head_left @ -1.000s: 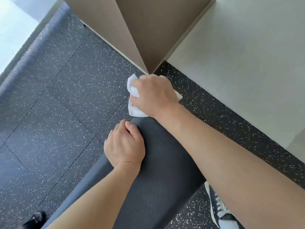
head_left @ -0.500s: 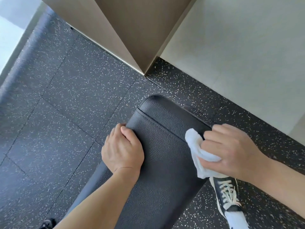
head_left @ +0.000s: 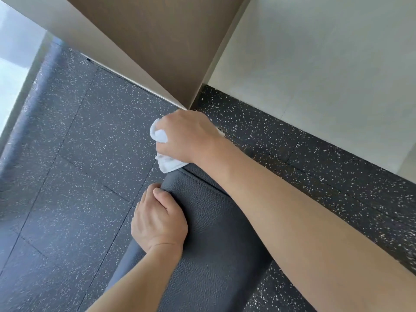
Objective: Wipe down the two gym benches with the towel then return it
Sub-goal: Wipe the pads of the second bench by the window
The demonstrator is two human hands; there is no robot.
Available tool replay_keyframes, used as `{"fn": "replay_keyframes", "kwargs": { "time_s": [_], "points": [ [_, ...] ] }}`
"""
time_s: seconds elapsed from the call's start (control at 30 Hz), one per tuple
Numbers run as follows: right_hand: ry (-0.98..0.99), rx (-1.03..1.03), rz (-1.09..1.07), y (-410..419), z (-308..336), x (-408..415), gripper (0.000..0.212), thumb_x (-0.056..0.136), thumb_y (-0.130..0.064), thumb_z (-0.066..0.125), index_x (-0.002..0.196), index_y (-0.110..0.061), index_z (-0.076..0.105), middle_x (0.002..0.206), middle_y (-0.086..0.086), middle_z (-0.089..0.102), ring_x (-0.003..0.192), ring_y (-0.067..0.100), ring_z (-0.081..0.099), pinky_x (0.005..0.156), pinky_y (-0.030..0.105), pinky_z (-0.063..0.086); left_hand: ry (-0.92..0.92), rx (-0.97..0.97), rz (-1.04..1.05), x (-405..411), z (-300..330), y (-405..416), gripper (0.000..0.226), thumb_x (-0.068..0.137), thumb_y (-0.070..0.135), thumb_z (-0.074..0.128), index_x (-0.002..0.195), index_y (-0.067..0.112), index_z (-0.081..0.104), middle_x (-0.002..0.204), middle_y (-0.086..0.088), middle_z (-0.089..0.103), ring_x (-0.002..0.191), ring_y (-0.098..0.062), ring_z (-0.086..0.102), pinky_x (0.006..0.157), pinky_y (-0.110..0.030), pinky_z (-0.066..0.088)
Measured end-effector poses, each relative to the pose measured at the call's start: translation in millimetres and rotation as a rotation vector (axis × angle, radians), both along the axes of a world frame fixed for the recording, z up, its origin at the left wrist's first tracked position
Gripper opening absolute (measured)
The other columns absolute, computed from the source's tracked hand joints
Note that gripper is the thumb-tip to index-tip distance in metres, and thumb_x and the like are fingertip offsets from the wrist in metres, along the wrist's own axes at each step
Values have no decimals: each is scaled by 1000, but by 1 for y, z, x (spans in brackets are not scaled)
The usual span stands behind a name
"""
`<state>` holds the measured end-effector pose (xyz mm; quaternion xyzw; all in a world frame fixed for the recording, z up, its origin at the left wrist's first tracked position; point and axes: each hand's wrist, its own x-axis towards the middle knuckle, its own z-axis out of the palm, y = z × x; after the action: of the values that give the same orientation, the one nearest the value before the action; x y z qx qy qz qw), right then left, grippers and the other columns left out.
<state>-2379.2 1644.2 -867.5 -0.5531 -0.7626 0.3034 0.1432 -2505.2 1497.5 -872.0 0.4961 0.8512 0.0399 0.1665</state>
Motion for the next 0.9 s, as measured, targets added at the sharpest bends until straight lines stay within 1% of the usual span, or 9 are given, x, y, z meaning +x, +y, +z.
{"fn": "replay_keyframes", "kwargs": {
  "time_s": [0.07,0.17,0.3,0.37,0.5,0.57,0.63,0.73,0.9],
  "points": [
    [63,90,-23,-18,3,15,6,89,-38,65,92,-33,66,64,-12,42,72,18,47,59,29,24,7,0,-2,0,1,0,62,93,45,7,111,27,64,105,-6,72,94,-36,62,75,-42,39],
    [131,185,19,-63,5,53,15,85,-36,69,88,-23,64,72,-10,43,67,17,40,60,29,25,6,-9,3,0,2,0,62,93,45,8,111,25,64,105,-8,72,95,-37,62,75,-43,40],
    [88,215,51,-136,1,109,31,86,-34,66,88,-37,35,79,-13,23,71,14,24,60,35,28,4,-28,5,2,6,0,58,95,43,10,105,24,64,97,-8,71,91,-37,61,73,-42,38],
    [109,244,59,-161,-3,130,40,91,-27,62,90,-38,23,79,-12,21,71,15,22,60,35,28,0,-37,7,2,7,2,54,96,42,12,102,23,62,94,-7,70,89,-36,61,73,-42,39],
    [163,200,0,-162,-12,141,33,96,-29,63,79,-27,35,75,-8,30,68,16,27,60,33,32,-29,-65,43,5,9,5,51,97,39,14,103,24,62,95,-1,69,91,-33,61,75,-44,45],
    [205,140,-51,-139,-12,130,34,100,-34,61,79,-26,35,75,-10,29,68,13,29,63,28,28,-40,-68,54,5,10,5,49,97,38,16,104,23,63,97,0,69,92,-33,62,77,-44,46],
    [242,1,-126,-105,-9,114,37,102,-40,57,78,-26,32,72,-11,30,66,11,31,62,27,25,-46,-67,59,6,12,7,49,97,37,17,105,23,63,100,0,70,95,-33,62,79,-45,46],
    [289,-264,-224,-48,-13,81,46,100,-44,60,72,-21,32,65,-6,37,59,13,37,55,36,31,-29,-61,70,8,12,8,50,98,38,18,107,23,65,104,1,71,98,-32,63,80,-44,44],
    [485,-589,-188,-1,-32,54,44,97,-43,64,69,-20,39,66,-6,37,59,13,36,62,38,32,-19,-52,61,7,10,6,51,98,38,18,108,24,66,102,1,71,95,-33,62,76,-42,42]
  ]
}}
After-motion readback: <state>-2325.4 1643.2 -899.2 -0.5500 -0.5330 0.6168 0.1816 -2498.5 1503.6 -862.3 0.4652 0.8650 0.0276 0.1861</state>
